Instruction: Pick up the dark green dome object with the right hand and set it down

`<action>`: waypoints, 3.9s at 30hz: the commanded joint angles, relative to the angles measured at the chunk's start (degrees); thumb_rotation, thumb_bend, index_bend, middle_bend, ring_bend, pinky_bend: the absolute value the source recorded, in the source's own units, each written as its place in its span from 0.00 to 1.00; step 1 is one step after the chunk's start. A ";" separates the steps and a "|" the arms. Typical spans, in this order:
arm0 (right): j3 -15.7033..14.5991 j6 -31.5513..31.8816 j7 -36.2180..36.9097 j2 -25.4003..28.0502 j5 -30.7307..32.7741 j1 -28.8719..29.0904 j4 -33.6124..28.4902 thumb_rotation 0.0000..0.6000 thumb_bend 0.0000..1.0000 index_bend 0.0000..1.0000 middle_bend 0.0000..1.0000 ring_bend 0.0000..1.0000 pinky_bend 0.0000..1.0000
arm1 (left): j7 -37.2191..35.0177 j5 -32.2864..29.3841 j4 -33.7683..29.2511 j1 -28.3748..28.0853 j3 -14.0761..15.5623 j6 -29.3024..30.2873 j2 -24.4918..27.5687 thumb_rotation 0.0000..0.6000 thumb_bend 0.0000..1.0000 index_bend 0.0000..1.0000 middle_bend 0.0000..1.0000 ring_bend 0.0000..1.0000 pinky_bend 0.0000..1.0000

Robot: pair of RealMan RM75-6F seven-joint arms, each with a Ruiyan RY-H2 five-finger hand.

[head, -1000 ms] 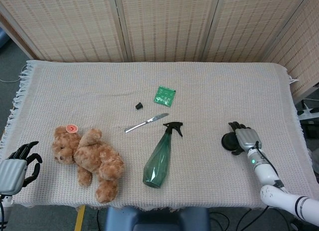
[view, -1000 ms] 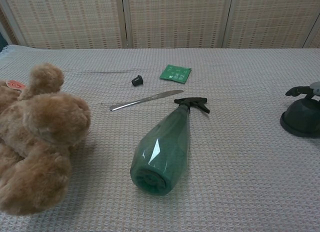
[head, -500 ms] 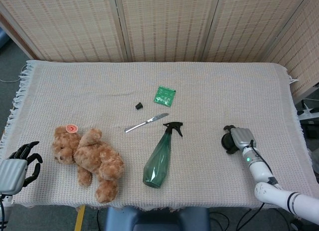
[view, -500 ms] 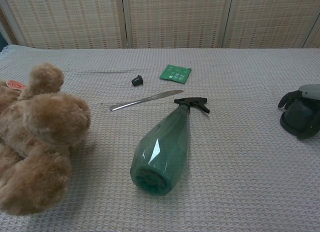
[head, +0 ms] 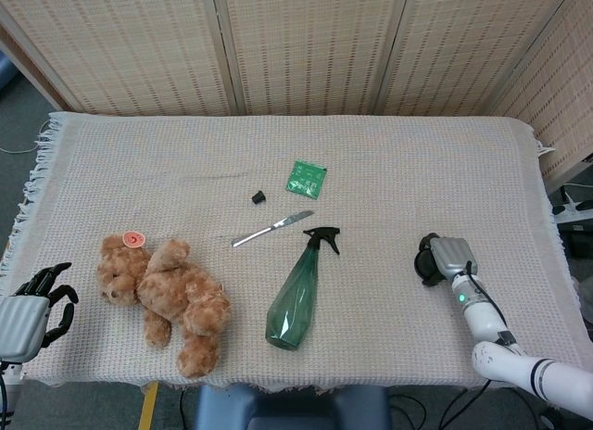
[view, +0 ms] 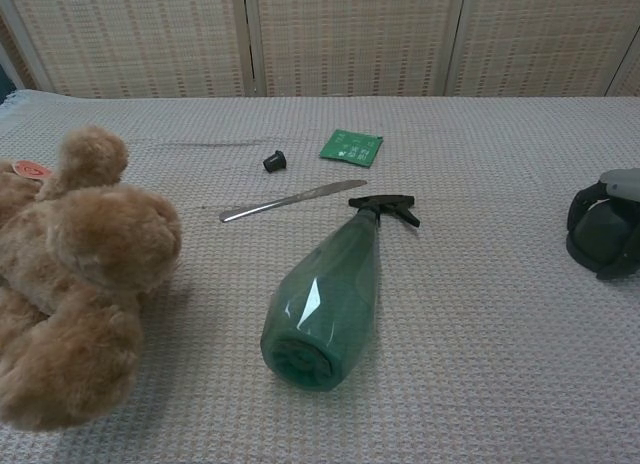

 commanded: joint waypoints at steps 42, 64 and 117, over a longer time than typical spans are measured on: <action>0.89 21.72 -13.97 4.46 -11.23 -8.93 -13.04 1.00 0.14 0.66 0.53 0.66 0.77 | 0.64 0.09 -0.43 -0.45 0.44 -1.13 0.11 1.00 0.53 0.53 0.15 0.17 0.39; -2.52 40.84 36.09 -6.16 -51.08 -13.18 13.90 1.00 0.14 0.64 0.53 0.63 0.73 | 0.65 0.11 -0.44 -0.45 0.42 -0.98 0.10 1.00 0.53 0.53 0.15 0.17 0.39; -1.25 9.02 -0.73 0.27 -12.49 -4.25 -4.98 1.00 0.14 0.00 0.00 0.00 0.05 | 1.64 -1.16 -1.36 -0.48 0.30 -1.86 0.55 1.00 0.53 0.53 0.17 0.17 0.39</action>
